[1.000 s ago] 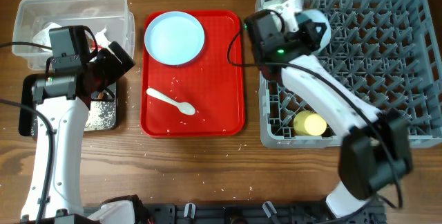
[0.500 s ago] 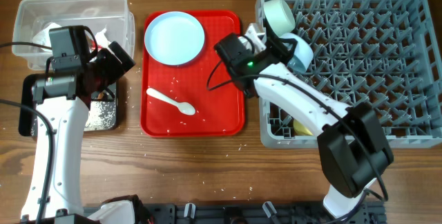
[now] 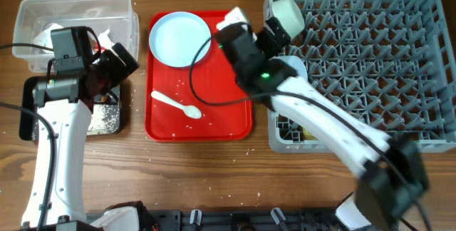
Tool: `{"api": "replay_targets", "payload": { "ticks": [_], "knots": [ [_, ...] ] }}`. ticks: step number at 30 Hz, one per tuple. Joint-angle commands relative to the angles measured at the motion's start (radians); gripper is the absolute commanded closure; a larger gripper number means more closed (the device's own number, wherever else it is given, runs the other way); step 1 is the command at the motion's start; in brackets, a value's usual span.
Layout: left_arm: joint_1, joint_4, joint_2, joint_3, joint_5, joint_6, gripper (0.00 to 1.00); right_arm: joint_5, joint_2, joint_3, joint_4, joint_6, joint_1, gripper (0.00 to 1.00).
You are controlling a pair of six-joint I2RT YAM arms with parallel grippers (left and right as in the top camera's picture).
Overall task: Sort waste into correct bins and load items into the dishwasher rack
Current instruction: 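Grasp the edge of the white plate with the right gripper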
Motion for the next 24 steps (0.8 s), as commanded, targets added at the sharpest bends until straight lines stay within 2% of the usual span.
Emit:
{"api": "replay_targets", "payload": {
  "ticks": [1, 2, 3, 4, 6, 8, 9, 11, 15, 18, 20, 21, 24],
  "knots": [
    [-0.006, 0.000, 0.005, -0.001, -0.006, 0.012, 0.00, -0.668, -0.105, 0.013, 0.028, 0.185, 0.003, 0.00],
    [-0.006, 0.000, 0.005, -0.001, -0.006, 0.012, 0.00, -0.842, -0.100, 0.013, 0.033, 0.202, 0.001, 0.00],
    [-0.006, 0.000, 0.005, -0.001, -0.006, 0.012, 0.00, -0.906, -0.082, 0.011, 0.051, 0.293, 0.001, 0.00],
    [-0.006, 0.000, 0.005, -0.001, -0.006, 0.012, 0.00, -0.896, -0.035, 0.010, 0.048, 0.540, 0.001, 0.01],
    [-0.006, 0.000, 0.005, -0.001, -0.006, 0.012, 0.00, -0.900, 0.025, 0.009, -0.002, 0.671, 0.007, 0.10],
    [-0.006, 0.000, 0.005, -0.001, -0.006, 0.012, 0.00, -0.850, 0.063, 0.009, -0.078, 0.709, 0.037, 0.21],
    [-0.006, 0.000, 0.005, -0.001, -0.006, 0.012, 0.00, -0.789, 0.068, 0.009, -0.127, 0.817, 0.047, 0.28],
    [-0.006, 0.000, 0.005, -0.001, -0.006, 0.012, 0.00, -0.803, 0.068, 0.020, -0.148, 0.912, 0.049, 0.41],
    [-0.006, -0.001, 0.005, -0.001, -0.006, 0.012, 0.00, -0.810, 0.105, 0.194, -0.199, 0.972, -0.001, 0.43],
    [-0.006, 0.000, 0.005, -0.001, -0.006, 0.012, 0.00, -0.840, 0.265, 0.240, -0.163, 1.017, -0.075, 0.45],
    [-0.006, -0.001, 0.005, -0.001, -0.006, 0.012, 0.00, -0.841, 0.395, 0.274, -0.121, 1.040, -0.084, 0.47],
    [-0.006, -0.001, 0.005, -0.001, -0.006, 0.012, 0.00, -0.836, 0.466, 0.280, -0.047, 1.065, -0.080, 0.48],
    [-0.006, 0.000, 0.005, -0.001, -0.006, 0.012, 0.00, -0.794, 0.521, 0.280, 0.026, 1.087, -0.080, 0.48]
  ]
}}
